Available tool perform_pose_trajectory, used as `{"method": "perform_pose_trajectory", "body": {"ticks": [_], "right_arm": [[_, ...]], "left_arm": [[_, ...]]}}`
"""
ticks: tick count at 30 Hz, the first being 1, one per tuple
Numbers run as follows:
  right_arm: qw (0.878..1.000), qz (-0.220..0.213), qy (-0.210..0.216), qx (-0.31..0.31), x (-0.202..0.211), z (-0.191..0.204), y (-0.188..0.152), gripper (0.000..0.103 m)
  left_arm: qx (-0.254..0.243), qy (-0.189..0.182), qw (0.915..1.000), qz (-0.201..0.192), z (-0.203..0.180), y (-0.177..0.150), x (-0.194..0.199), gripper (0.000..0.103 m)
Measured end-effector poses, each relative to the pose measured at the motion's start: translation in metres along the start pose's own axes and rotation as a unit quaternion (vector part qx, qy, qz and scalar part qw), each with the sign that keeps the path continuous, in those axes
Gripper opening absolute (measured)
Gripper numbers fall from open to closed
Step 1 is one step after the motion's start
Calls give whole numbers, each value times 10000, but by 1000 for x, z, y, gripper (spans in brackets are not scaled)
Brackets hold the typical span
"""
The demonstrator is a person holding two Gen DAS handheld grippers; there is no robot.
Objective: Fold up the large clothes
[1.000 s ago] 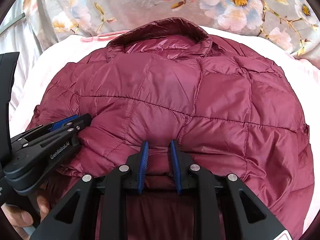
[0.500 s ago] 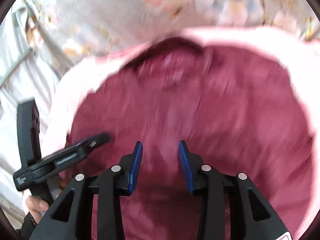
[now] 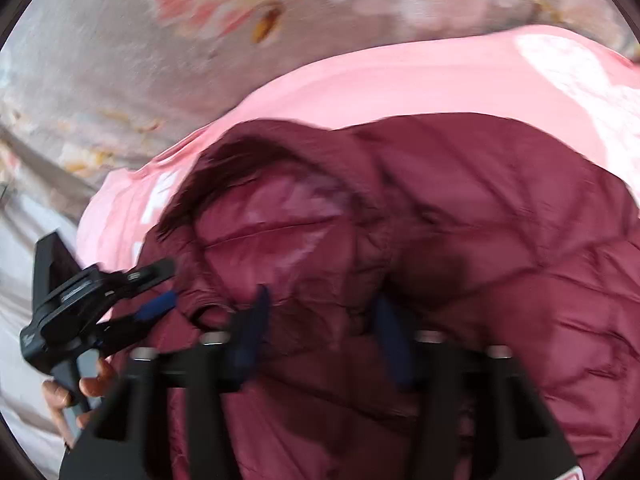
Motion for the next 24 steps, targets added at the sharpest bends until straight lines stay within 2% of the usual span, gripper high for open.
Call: {"method": "perform_pose_trajectory", "body": {"ticks": [1,2,4,5,6,7,8,11,13,15,18,21,23,24], "right_arm": [[9999,-20,97,21,1,4,2,12],[9991,-151,394,-62,7,10,8,10],[9924,-482,1092,-301,23,15,19,8],[9847,-679,1546,-427,35,18,24,7],[9813,-806,1693,-431,43,21,25,7],[9831,-861,1581,-335,48,22,24,7],[9892,-826,1204,-104,49,23,18,7],[9975,-513,392,298,35,11,-6,6],[9989,-335,165,300,23,-1,-19,5],[9995,-233,131,167,16,-16,-27,5],[9998,-158,56,134,6,-34,-38,2],[9998,-159,71,120,3,-35,-36,2],[9994,-252,-193,120,15,-31,-37,4],[9987,-366,-324,133,24,-28,-37,10]], "left_arm": [[-85,-28,10000,31,-4,2,-2,11],[-191,-119,9997,8,-13,2,1,7],[-302,-425,9985,-139,-29,6,13,7],[-400,-636,9967,-298,-39,8,25,7],[-500,-789,9945,-480,-47,9,39,6],[-582,-861,9929,-572,-50,8,47,6],[-754,-793,9919,-650,-53,4,55,6],[-1142,-138,9919,-536,-43,-12,46,4],[-1154,263,9923,-375,-25,-20,29,0],[-962,441,9942,-199,-5,-28,12,0],[-789,422,9959,-146,12,-35,4,0],[-798,168,9962,-314,4,-37,24,0],[-903,7,9945,-533,-9,-33,46,0],[-974,-26,9931,-645,-18,-31,55,0]]}}
Point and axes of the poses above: each gripper's, at about its wrist camera, not at the fingertips, and x roughly against the way its jaws point, z to its left, y to its top, the point moved 3 cm from there along -x, roughly the way its jaws point, and after that the axes turned 1 degree about y, right-handed, at the moved point
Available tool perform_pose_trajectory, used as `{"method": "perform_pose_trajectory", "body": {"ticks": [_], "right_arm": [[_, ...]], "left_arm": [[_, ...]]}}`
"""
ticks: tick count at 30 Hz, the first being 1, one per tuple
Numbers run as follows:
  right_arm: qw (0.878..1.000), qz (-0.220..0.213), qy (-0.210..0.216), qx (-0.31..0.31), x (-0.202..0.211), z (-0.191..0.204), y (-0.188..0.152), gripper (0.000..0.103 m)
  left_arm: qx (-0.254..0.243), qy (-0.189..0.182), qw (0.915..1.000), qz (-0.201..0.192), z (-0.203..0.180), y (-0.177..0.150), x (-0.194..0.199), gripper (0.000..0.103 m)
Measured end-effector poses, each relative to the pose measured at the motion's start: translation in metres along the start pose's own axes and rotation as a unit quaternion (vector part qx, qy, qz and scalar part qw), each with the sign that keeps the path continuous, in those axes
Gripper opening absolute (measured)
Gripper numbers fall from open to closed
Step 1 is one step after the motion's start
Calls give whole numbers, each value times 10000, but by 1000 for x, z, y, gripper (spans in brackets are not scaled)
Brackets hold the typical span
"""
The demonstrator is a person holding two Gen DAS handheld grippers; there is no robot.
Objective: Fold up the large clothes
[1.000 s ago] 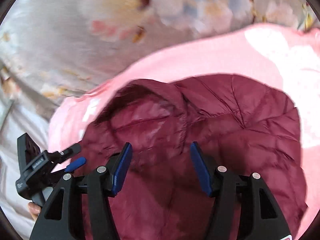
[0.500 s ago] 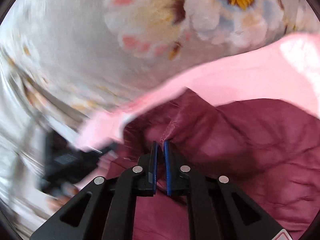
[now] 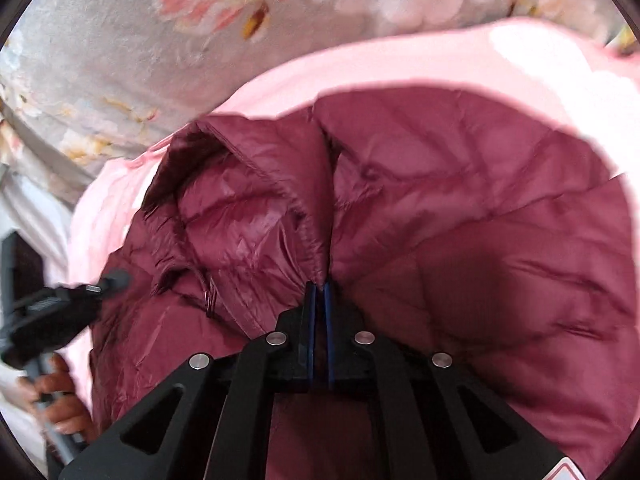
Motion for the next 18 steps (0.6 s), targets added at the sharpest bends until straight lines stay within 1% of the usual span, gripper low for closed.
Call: {"method": "perform_pose_trajectory", "body": {"ticks": [2,3,4,5,6,7,9,11,12,14,16,18], "right_arm": [[9988,-441,-179,149,25,14,5,12],[9969,-683,-201,320,36,26,10,12],[9958,-750,-196,492,40,39,13,12],[9950,-735,-207,639,40,45,14,12],[9941,-637,-274,828,33,57,15,12],[9928,-446,-420,1030,21,66,13,11],[9909,-215,-648,1163,3,65,3,11],[9896,-21,-836,1166,-15,57,-7,9],[9892,15,-892,1161,-21,53,-11,7],[9887,-71,-929,1177,-28,44,-17,2],[9882,-150,-937,1200,-29,41,-20,2],[9884,-206,-917,1196,-30,41,-22,2]], "left_arm": [[-166,18,9997,-159,-15,10,9,0],[-240,56,9996,-122,-23,12,3,0],[-277,109,9995,-55,-26,14,-4,0],[-269,244,9993,88,-30,14,-21,0],[-258,385,9987,213,-26,12,-31,0],[-258,654,9969,348,-21,7,-46,0],[-264,902,9944,474,-11,-7,-60,0],[-256,949,9941,458,2,-19,-63,0],[-274,902,9947,413,5,-22,-63,0],[-351,840,9954,308,10,-27,-62,0],[-476,848,9950,223,13,-29,-62,0],[-683,899,9936,55,11,-35,-64,0]]}}
Point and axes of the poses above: each gripper's, at about its wrist camera, not at the fingertips, and x roughly against the way its jaws point, z to its left, y to its top, the point moved 3 cm from there along -x, roughly the way its jaws point, and after that the axes turned 1 degree about y, right-handed, at the moved point
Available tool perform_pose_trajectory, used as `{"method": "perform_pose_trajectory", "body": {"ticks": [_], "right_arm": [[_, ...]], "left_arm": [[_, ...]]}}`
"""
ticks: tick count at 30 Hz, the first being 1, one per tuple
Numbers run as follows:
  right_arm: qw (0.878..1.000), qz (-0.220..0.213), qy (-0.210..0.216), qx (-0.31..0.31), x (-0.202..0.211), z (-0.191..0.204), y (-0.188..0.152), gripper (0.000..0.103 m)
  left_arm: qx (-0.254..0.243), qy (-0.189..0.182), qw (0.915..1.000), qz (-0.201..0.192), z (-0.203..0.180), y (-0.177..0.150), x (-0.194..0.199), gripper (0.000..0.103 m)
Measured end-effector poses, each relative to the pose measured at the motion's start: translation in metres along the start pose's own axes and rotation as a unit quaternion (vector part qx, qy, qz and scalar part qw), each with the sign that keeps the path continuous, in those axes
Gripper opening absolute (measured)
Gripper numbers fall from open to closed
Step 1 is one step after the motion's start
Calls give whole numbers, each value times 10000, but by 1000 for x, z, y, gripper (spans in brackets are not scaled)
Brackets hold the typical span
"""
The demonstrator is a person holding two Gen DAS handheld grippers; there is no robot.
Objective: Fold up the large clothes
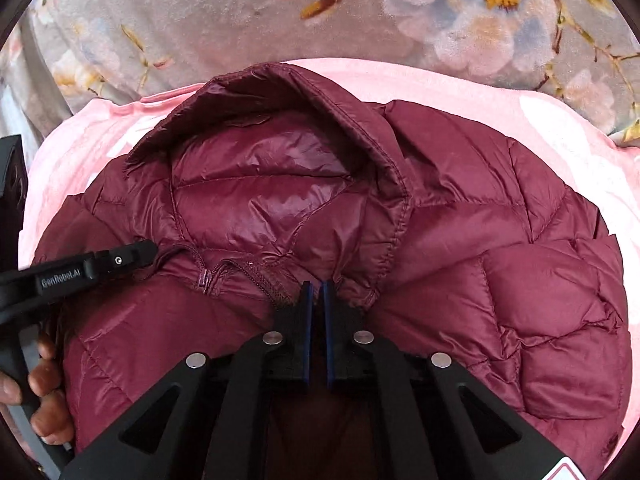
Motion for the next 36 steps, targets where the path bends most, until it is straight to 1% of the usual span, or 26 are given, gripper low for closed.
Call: {"method": "perform_pose_trajectory", "body": {"ticks": [2,4,5,6,7,8,9,10,12,13,14,15,16,18,19,20,21,23,25,26,28,29,30,33,36], "right_arm": [[10000,4,73,-47,-1,0,1,2],[9994,61,267,-202,0,-4,4,2],[9982,113,425,-414,7,-11,5,6],[9958,91,638,-645,16,-16,9,14],[9911,-82,960,-919,31,-23,16,14],[9881,-247,1099,-1050,42,-27,23,14],[9838,-505,1213,-1220,56,-32,36,14],[9779,-771,1320,-1427,66,-37,51,14],[9667,-1070,1513,-1762,69,-44,82,14],[9654,-1117,1464,-1849,66,-45,93,14],[9657,-1145,1256,-1965,57,-46,111,14],[9669,-1082,1198,-1977,49,-45,120,14],[9691,-949,1177,-1951,37,-42,129,14],[9773,-468,1209,-1673,4,-31,137,14],[9847,-147,1112,-1333,-11,-20,134,14],[9889,5,1023,-1077,-16,-15,128,14],[9931,92,873,-777,-17,-11,118,13],[9968,84,603,-520,-15,-13,103,13],[9980,117,419,-454,-18,-23,88,12],[9981,145,379,-460,-21,-27,84,4],[9977,140,385,-536,-27,-36,78,1],[9975,122,412,-564,-28,-38,75,0],[9975,105,413,-563,-25,-38,73,0],[9987,11,291,-411,-31,-35,73,0],[9993,-175,175,-272,-35,-32,68,0]], "left_arm": [[-120,89,9999,-75,-3,-1,0,0],[-57,61,9999,-59,-2,1,3,0],[34,-9,10000,-16,-1,4,10,0],[151,-132,9998,23,1,7,17,0],[292,-306,9991,8,2,12,26,0],[458,-537,9974,-129,3,22,39,0],[596,-678,9954,-322,3,35,52,0],[713,-742,9932,-536,2,52,63,1],[936,-819,9888,-825,1,81,71,4],[1051,-882,9862,-928,0,101,69,9],[1120,-901,9854,-916,-2,112,63,11],[1215,-901,9849,-837,-2,124,52,13],[1354,-897,9847,-634,1,133,35,13],[1426,-815,9861,-241,5,133,10,12],[1362,-842,9871,84,6,127,-4,12],[1269,-825,9882,242,5,120,-10,12],[1149,-776,9899,309,6,113,-11,12],[808,-537,9948,295,8,99,-11,12],[626,-407,9966,335,11,86,-13,12],[602,-392,9967,372,13,83,-17,12],[537,-361,9972,377,17,76,-23,11],[488,-328,9977,330,19,75,-26,10],[449,-284,9983,257,20,73,-27,6],[337,-293,9990,89,22,70,-29,5],[189,-264,9994,-88,20,66,-30,4]]}}
Point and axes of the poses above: each gripper's, at about its wrist camera, not at the fingertips, and x roughly against the way its jaws point, z to its left, y to its top, the point moved 3 cm from there along -x, roughly the way its jaws point, and after that the axes turned 1 degree about y, right-handed, at the moved point
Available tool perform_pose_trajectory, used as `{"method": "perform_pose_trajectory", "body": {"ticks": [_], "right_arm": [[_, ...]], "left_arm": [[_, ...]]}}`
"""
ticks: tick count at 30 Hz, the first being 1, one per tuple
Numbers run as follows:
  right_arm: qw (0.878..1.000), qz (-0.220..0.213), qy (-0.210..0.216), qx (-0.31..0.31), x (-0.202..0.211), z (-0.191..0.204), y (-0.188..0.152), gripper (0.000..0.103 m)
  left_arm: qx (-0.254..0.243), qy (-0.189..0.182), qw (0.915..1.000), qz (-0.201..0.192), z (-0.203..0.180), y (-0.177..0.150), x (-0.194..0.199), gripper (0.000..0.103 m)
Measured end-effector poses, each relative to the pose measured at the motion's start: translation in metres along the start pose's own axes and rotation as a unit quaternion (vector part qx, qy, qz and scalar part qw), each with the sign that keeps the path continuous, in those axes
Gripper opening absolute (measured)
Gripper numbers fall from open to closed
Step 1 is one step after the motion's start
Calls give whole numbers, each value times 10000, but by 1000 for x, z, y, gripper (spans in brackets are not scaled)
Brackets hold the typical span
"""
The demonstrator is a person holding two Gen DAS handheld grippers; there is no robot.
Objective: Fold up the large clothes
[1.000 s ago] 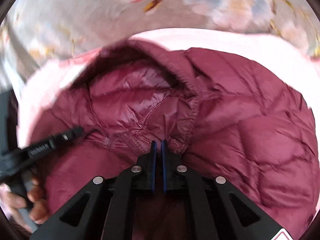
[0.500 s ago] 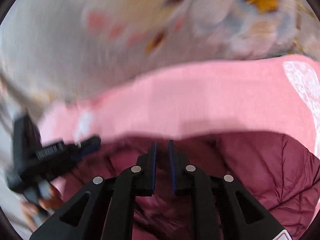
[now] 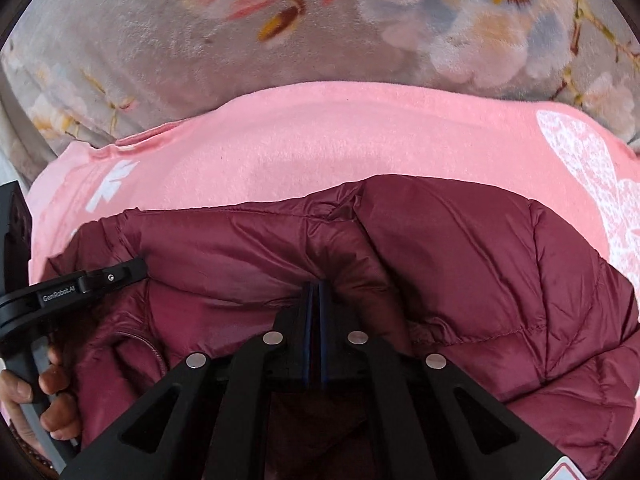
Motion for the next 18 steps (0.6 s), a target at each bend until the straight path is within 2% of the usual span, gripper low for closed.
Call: {"method": "perform_pose_trajectory", "body": {"ticks": [7,18], "right_arm": [[9999,-138,-55,75,-1,2,1,0],[9999,-146,36,-8,-1,-1,2,0]], "left_arm": [[-498,477,9974,-226,-16,-5,-4,4],[-752,746,9940,-273,-23,-7,-7,4]]}}
Point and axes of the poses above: each gripper's, at about its wrist camera, not at the fingertips, and x roughly against the way its jaws point, z to its left, y to its top, the point moved 3 cm from there along -x, roughly the way its jaws point, and after that the axes turned 1 degree about y, right-handed, at the moved point
